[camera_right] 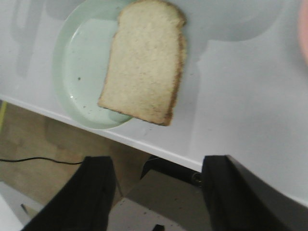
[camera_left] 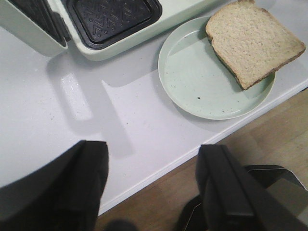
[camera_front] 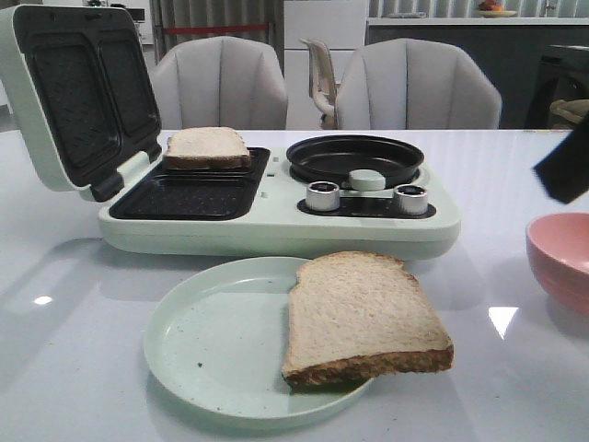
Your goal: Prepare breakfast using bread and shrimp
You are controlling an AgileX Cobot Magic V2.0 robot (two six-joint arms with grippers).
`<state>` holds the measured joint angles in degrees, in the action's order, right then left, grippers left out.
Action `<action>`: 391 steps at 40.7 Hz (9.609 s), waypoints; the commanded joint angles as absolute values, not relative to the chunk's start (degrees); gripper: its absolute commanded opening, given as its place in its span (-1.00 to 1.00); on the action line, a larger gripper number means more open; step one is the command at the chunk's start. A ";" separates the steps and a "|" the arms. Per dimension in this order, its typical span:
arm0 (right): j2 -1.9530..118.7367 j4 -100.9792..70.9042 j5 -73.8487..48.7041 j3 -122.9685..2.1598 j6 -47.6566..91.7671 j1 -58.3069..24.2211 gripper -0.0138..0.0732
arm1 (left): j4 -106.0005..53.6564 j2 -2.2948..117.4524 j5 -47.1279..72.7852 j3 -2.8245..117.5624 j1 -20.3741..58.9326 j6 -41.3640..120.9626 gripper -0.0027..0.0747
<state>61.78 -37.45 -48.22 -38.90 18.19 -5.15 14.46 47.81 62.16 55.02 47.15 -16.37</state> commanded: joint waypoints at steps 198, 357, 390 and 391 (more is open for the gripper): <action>53.35 -5.80 -49.98 -47.94 3.35 -19.03 0.48 | 1.44 74.36 55.54 72.68 0.17 3.00 -0.65; 98.64 2.49 -35.81 -62.64 4.45 9.25 0.36 | -4.93 47.40 42.97 48.40 35.00 2.34 -0.67; 89.58 11.11 -41.27 -83.21 12.45 -3.44 -0.60 | -4.04 47.40 42.88 48.40 35.00 2.34 -0.67; 89.65 12.71 -41.27 -84.24 12.45 -4.65 -0.60 | -4.04 47.40 42.88 48.40 35.00 2.34 -0.67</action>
